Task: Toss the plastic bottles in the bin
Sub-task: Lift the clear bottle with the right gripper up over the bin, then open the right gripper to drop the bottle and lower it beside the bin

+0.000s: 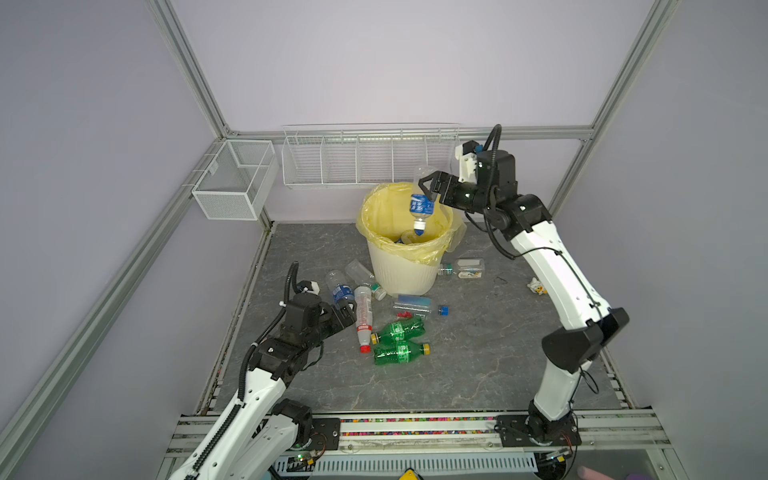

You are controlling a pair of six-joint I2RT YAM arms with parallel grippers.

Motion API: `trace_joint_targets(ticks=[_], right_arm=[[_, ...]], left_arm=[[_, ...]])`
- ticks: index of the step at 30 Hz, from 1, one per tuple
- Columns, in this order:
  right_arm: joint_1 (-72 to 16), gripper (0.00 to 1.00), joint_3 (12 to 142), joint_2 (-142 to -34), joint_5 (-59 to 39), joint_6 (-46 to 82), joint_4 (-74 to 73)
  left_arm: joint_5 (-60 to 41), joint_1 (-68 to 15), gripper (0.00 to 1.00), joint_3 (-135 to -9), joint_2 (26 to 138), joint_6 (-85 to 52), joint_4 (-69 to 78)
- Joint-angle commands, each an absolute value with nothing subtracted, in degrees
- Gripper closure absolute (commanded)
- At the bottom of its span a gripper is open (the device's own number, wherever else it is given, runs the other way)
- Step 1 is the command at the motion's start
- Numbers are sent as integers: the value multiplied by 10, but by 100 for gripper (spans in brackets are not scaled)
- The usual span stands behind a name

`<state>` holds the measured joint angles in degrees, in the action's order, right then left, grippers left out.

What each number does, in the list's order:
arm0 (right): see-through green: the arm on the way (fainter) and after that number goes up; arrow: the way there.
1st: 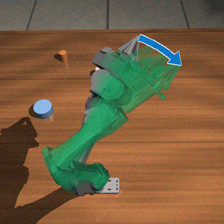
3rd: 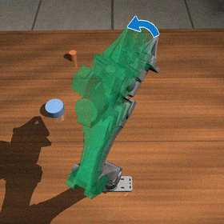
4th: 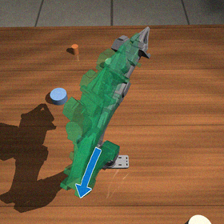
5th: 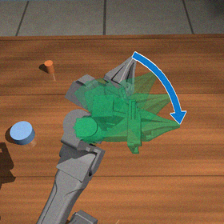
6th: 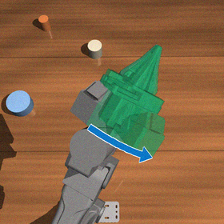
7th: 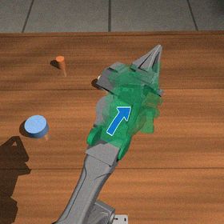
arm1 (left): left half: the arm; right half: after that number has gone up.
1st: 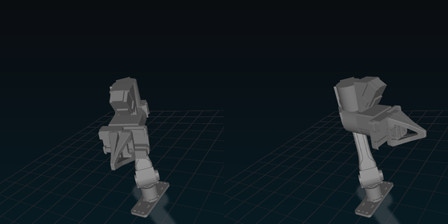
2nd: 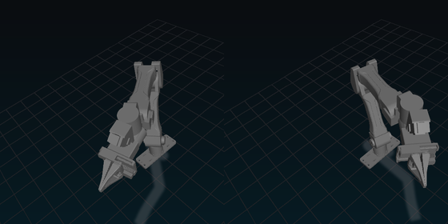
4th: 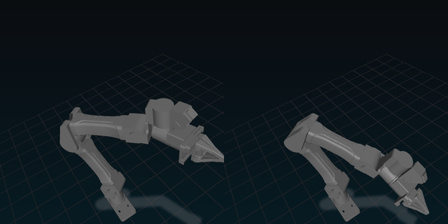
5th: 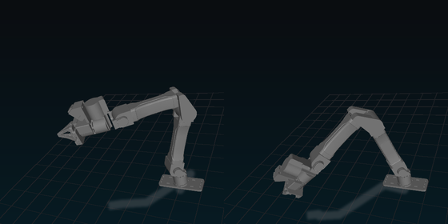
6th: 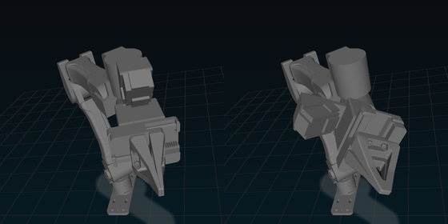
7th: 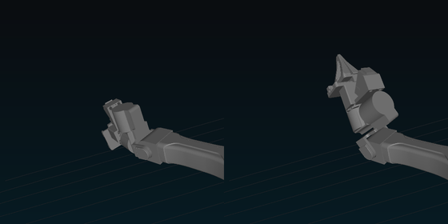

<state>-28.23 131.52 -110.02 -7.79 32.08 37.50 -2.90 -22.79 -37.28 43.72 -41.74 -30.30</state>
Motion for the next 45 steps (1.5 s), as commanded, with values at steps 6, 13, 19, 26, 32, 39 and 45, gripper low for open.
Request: trace_joint_targets(ticks=[6, 13, 19, 26, 32, 39, 45], right_arm=[[-284, 12, 1197, -965, -99, 293, 384], [-279, 12, 950, -826, -114, 278, 327], [-277, 12, 830, -743, -91, 270, 309], [-275, 12, 763, -698, -80, 278, 328], [-272, 12, 673, -639, -77, 308, 295], [-270, 12, 636, -608, -56, 297, 319], [-270, 12, 596, -594, -42, 291, 335]], left_arm=[[-37, -225, 0, -367, 412, -414, -313], [-51, -225, 0, -368, 429, -400, -300], [-62, -225, 0, -378, 456, -387, -296], [-77, -225, 0, -379, 457, -362, -276], [-100, -225, 0, -392, 477, -323, -292], [-134, -227, 0, -393, 482, -309, -293], [-129, -254, 0, -403, 486, -270, -305]])
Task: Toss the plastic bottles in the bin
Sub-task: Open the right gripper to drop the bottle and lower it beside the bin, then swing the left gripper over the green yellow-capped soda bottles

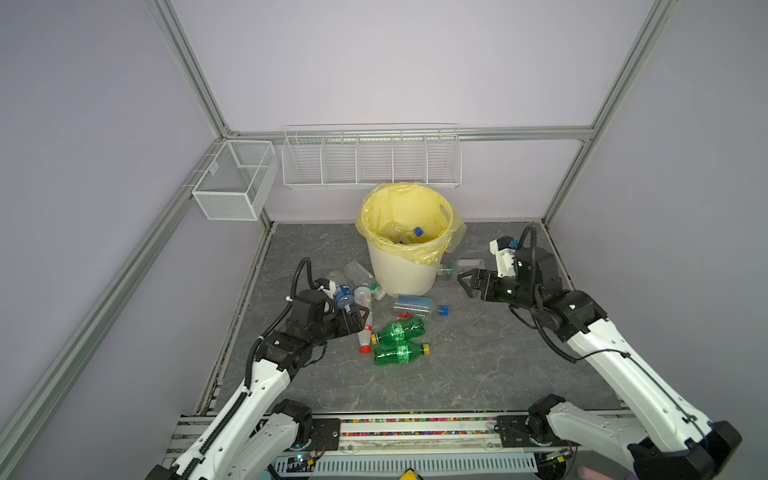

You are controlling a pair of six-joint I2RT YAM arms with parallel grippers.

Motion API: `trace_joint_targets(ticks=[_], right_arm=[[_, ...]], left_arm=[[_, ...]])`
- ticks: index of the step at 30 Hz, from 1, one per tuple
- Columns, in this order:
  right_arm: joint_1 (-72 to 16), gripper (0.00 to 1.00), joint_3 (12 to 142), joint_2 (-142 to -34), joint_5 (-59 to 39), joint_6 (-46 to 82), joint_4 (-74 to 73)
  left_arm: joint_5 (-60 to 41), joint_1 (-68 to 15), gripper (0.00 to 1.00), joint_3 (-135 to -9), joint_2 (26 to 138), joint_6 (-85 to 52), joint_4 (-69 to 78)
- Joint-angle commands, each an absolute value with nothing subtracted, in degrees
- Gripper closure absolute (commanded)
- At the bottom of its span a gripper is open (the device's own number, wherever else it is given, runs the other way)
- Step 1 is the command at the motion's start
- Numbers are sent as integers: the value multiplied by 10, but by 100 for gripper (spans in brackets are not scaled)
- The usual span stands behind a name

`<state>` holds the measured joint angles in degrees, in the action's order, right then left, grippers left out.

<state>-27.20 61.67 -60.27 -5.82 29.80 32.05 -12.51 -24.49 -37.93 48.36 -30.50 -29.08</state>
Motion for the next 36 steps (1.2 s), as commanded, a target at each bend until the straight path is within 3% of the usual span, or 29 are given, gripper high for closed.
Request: trace_joint_targets(ticks=[1, 8, 13, 27, 36], right_arm=[[-270, 12, 585, -592, -46, 288, 334], [-267, 12, 540, -567, -15, 274, 346], [-260, 12, 518, -542, -15, 277, 339], [-258, 12, 476, -494, -36, 276, 308], [-257, 12, 458, -470, -26, 276, 309]], left_arm=[[-125, -255, 0, -403, 486, -270, -308], [-154, -276, 1, -389, 491, -283, -263], [-163, -336, 1, -383, 504, -292, -215], [-35, -496, 1, -425, 613, -255, -259], [-24, -505, 1, -426, 630, -243, -257]])
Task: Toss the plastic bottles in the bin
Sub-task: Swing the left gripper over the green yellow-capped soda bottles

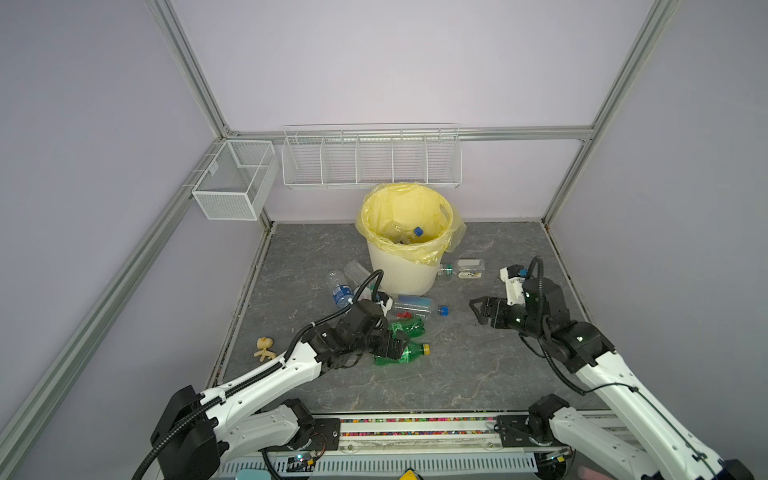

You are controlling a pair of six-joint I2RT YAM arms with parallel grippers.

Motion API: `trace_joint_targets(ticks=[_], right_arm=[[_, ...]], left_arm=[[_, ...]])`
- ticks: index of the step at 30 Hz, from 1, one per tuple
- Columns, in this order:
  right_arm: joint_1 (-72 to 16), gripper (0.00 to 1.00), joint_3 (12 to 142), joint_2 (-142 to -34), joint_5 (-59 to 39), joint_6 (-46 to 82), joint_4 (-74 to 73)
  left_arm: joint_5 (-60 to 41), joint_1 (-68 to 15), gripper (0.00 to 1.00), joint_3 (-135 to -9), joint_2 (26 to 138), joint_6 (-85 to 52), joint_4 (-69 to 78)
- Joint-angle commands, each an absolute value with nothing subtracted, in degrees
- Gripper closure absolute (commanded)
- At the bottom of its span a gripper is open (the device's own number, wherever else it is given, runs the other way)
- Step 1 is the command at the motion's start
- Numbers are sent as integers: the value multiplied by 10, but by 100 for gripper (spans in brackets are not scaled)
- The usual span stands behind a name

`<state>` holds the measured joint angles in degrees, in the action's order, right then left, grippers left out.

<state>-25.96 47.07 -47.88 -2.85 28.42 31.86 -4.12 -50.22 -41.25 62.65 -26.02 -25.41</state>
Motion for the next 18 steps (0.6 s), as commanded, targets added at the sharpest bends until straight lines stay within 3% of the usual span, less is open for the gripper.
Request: trace_joint_targets(ticks=[1, 18], right_arm=[[-257, 12, 457, -470, -24, 274, 308], [-256, 12, 431, -447, -13, 278, 309]], left_arm=[[-22, -505, 1, -425, 633, -241, -255], [-48, -519, 1, -437, 718, -216, -221]])
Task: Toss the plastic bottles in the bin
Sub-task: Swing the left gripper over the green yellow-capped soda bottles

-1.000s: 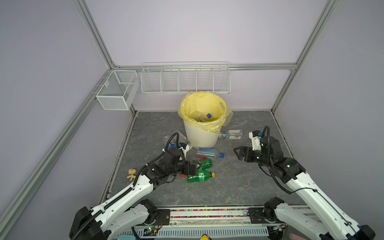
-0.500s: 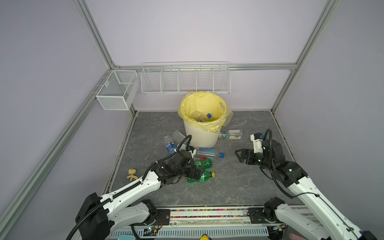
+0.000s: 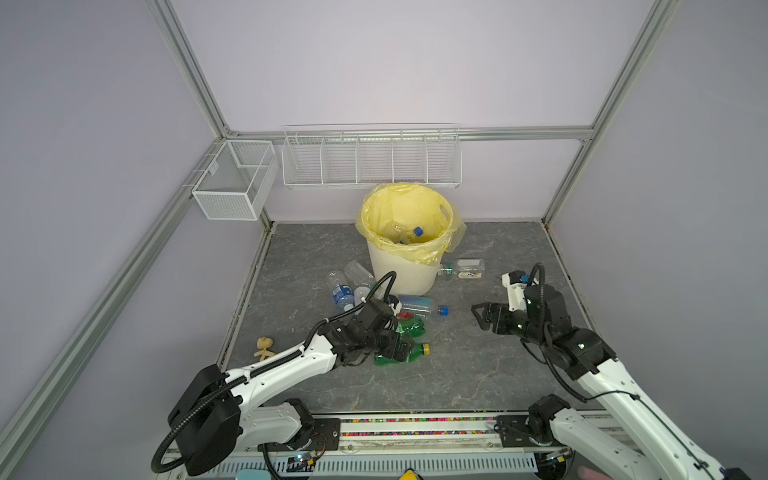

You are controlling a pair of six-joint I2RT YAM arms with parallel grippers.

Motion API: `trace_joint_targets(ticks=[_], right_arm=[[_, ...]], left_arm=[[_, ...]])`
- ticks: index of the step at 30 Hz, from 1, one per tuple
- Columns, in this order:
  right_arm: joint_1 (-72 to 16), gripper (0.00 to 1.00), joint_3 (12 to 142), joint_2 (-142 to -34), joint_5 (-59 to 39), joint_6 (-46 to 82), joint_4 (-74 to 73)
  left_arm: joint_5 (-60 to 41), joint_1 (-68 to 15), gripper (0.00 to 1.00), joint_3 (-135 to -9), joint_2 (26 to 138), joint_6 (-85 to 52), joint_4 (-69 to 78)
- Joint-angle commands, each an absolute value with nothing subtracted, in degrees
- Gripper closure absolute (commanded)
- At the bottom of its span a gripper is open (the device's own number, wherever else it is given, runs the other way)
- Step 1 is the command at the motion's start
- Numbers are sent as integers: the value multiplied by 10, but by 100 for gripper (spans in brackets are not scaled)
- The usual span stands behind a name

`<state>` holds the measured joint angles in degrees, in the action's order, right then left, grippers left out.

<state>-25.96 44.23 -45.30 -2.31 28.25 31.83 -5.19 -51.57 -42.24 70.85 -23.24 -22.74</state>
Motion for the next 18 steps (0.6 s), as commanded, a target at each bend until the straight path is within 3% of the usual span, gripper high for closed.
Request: trace_joint_targets(ticks=[1, 18], right_arm=[[-256, 12, 430, -447, -14, 277, 308], [-253, 12, 411, -442, -9, 283, 301]], left_arm=[[-44, -520, 1, -436, 722, -214, -223], [6, -583, 1, -443, 782, -228, -259]])
